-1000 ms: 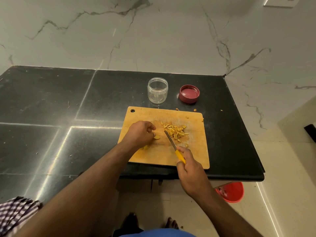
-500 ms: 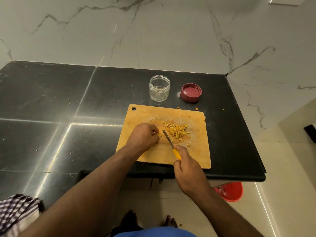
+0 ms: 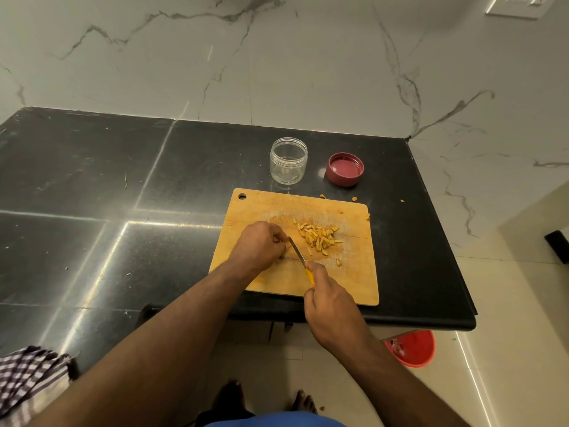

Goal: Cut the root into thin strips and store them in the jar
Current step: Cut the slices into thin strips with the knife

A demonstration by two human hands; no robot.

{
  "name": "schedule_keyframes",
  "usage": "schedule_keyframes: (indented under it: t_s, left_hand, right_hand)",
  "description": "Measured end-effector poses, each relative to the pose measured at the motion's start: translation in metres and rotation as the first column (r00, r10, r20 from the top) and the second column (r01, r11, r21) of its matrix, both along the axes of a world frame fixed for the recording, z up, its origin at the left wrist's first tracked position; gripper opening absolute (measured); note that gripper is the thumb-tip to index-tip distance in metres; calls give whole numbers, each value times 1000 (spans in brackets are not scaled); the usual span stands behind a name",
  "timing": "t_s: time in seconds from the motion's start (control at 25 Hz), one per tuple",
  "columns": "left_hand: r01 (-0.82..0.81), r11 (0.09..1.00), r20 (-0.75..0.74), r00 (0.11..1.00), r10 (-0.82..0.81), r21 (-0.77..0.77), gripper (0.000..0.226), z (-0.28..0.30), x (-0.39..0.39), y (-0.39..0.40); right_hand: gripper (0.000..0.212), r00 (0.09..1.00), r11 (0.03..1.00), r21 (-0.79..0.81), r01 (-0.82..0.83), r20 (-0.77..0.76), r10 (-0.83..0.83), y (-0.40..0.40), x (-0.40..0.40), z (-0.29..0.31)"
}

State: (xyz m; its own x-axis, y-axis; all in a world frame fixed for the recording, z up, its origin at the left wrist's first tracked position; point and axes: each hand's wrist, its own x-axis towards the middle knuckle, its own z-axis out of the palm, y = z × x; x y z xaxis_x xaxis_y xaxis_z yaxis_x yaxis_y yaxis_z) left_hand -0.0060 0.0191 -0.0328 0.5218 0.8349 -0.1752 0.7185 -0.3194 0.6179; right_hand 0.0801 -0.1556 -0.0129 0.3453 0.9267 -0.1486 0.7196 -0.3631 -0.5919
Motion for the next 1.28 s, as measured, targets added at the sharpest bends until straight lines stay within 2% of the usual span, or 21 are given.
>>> schedule_keyframes:
  t_s: [0.24, 0.56, 0.76, 1.28]
  left_hand:
    - [-12, 1000, 5, 1000, 12, 20, 18, 1, 1, -2]
    - [-22, 1000, 23, 999, 22, 3, 18, -2, -2, -2]
    - [-32, 999, 30, 999, 32, 2, 17, -3, -2, -2]
    - [-32, 999, 25, 999, 32, 7, 15, -2, 0, -2]
  right_hand:
    - [44, 997, 999, -30, -27, 76, 29, 4, -2, 1]
    - [45, 999, 999, 45, 28, 42, -30, -22, 3, 4]
    - [45, 1000, 1000, 23, 6, -7, -5, -9, 1, 6]
    - [42, 996, 999, -30, -41, 78, 43, -2, -3, 3]
